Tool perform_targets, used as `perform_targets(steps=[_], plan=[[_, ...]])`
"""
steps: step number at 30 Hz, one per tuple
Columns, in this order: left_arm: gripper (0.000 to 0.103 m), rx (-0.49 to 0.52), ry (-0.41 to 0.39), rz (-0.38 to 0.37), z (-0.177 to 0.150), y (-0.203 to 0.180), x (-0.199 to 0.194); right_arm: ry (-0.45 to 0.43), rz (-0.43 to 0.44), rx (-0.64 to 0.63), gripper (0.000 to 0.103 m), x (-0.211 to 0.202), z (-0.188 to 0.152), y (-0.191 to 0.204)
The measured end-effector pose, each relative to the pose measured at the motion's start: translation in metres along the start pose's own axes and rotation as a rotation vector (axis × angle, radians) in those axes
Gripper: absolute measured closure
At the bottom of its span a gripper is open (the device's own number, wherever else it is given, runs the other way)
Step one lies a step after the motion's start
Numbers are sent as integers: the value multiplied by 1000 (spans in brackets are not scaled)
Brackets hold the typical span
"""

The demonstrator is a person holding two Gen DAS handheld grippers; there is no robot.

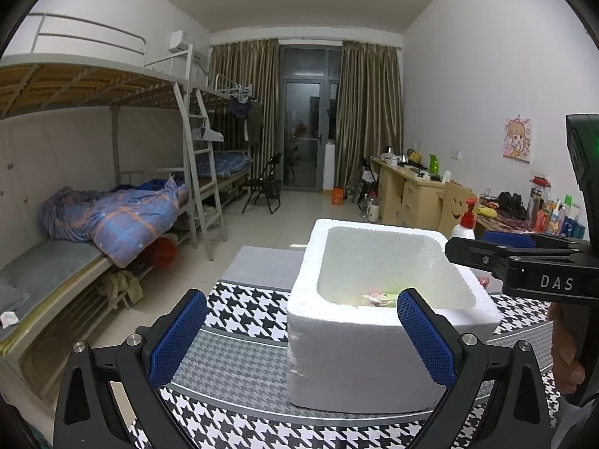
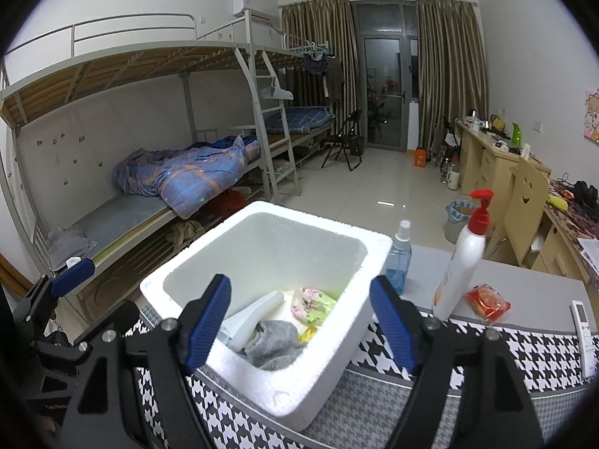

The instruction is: Organize soft objects

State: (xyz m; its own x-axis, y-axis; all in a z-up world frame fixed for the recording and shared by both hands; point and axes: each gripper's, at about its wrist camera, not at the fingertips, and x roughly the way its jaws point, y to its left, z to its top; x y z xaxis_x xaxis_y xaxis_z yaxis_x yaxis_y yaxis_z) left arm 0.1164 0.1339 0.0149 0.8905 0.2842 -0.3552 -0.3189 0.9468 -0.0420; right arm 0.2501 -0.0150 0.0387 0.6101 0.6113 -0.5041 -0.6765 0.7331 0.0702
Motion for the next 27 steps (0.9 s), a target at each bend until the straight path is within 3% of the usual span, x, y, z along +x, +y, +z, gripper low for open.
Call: perform_targets(steps=[8, 27], plan=[[1, 26, -6, -6, 0, -14, -10, -64, -36, -3, 7, -26, -7, -5], [1, 56, -30, -63, -2, -48, -44, -137, -56, 30, 1, -77, -42, -26]])
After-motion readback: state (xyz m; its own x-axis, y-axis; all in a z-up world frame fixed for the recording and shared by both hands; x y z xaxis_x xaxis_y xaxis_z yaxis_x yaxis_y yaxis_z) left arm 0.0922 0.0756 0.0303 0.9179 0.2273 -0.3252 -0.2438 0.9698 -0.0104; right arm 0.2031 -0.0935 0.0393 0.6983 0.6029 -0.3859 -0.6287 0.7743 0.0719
